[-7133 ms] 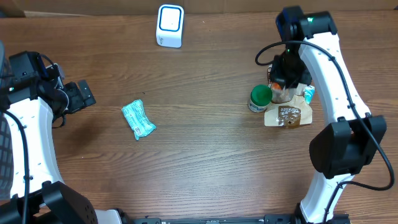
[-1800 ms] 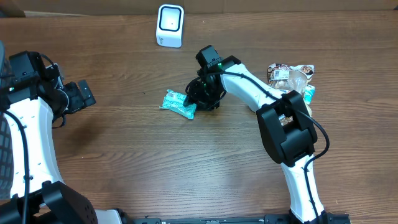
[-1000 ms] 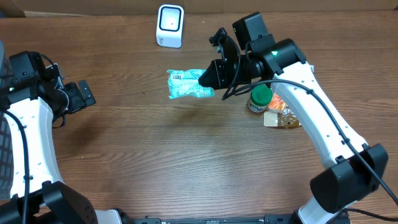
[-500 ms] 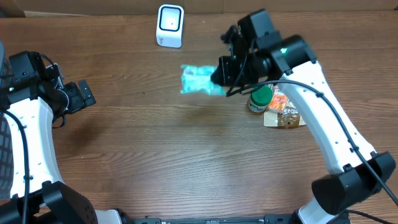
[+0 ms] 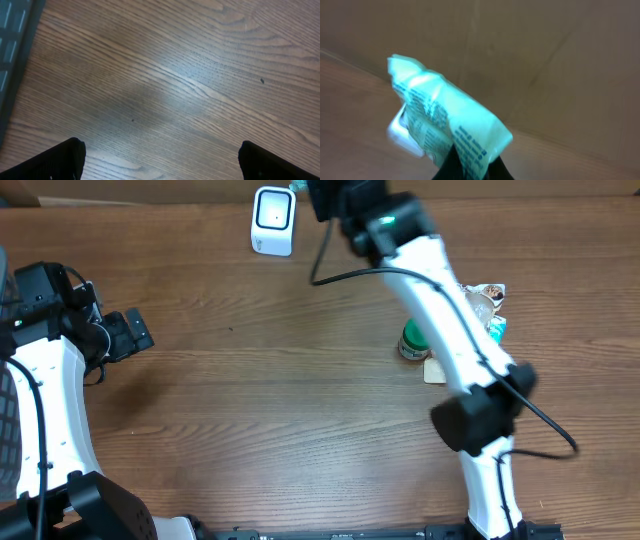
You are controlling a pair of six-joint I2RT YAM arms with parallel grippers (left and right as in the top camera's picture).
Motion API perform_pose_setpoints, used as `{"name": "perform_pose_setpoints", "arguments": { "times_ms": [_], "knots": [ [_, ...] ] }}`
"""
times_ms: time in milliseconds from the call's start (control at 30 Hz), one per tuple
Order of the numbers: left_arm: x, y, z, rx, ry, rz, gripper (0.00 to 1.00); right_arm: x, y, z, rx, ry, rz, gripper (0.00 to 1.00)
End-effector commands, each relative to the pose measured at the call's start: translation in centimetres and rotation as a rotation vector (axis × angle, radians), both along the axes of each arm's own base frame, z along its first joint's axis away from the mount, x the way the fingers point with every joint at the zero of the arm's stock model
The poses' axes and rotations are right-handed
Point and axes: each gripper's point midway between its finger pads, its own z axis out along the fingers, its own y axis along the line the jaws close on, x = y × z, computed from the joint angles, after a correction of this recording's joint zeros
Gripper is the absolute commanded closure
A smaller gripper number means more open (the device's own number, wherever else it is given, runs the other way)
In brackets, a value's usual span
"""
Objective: Scan the item barcode
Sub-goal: 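Hold the wipes pack in front of the white scanner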
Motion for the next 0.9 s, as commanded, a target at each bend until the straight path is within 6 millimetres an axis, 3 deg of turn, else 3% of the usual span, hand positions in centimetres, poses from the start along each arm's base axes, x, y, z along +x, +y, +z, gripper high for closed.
{"name": "perform_pose_setpoints", "arguments": {
  "times_ms": [0, 133, 267, 433, 633, 867],
  "knots": [
    [0.3, 0.3, 0.5, 0.017, -0.011, -0.019, 0.00, 2.8, -0.7, -0.7, -0.365, -0.132, -0.006, 0.96],
    [0.3, 0.3, 0.5, 0.018, -0.012, -0.020, 0.00, 5.7, 1.3, -2.2, -0.553, -0.258, 0.065, 0.96],
    [0.3, 0.3, 0.5, 0.018, -0.011, -0.020, 0.00, 7.6, 2.4, -5.0, -0.685, -0.315, 0.105, 0.96],
    [0.3, 0.3, 0.5, 0.018, -0.012, -0.019, 0.00, 8.2, 3.9, -9.2, -0.823, -0.300, 0.177, 0.96],
    [0.3, 0.3, 0.5, 0.017, -0.011, -0.019, 0.00, 7.3, 6.1, -9.7, -0.839, -0.312, 0.219, 0.96],
    [0.3, 0.3, 0.5, 0.017, -0.011, -0.020, 0.00, 7.1, 6.5, -9.8, -0.857, -0.316, 0.231, 0.96]
  ]
}}
